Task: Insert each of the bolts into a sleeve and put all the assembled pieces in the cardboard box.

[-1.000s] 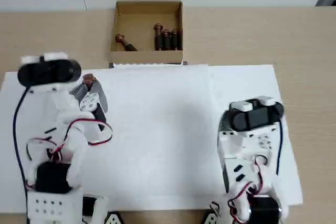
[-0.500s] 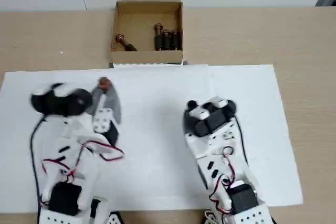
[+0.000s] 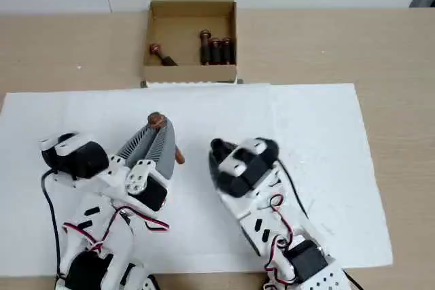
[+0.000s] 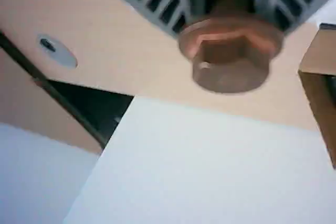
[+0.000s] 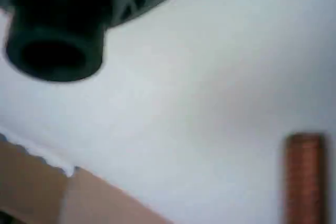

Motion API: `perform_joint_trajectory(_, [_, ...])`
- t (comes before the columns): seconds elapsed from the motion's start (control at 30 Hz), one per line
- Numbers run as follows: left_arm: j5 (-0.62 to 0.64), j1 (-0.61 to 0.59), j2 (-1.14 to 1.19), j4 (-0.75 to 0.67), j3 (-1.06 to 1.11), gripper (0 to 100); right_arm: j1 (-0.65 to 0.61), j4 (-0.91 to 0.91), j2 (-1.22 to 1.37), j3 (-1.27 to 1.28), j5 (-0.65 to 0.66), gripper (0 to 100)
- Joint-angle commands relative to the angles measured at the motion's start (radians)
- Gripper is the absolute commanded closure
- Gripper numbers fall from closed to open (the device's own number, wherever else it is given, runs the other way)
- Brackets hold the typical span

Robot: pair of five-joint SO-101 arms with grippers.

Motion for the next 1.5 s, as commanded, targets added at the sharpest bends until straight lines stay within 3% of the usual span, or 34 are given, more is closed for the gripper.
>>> perform_joint_trajectory(0.0, [0.02,0.006,-0.014,-0.048,-0.005,99,-0.038,-0.03,0.002,-0.009,0.06,99.5])
perform_joint_trajectory(0.23, [0.055,0.068,-0.014,-0.066,-0.004,99,-0.068,-0.03,0.002,-0.012,0.071,99.5])
perform_joint_trajectory(0.6, [0.066,0.064,-0.014,-0.091,0.045,99,-0.125,-0.064,0.002,-0.015,0.133,99.5])
perform_joint_trajectory(0.97, [0.026,0.063,-0.014,-0.285,0.17,99,-0.125,-0.079,0.002,-0.015,0.135,99.5])
perform_joint_trajectory(1.47, [0.017,0.068,-0.012,-0.288,0.2,99,-0.125,-0.081,0.002,-0.015,0.135,99.5])
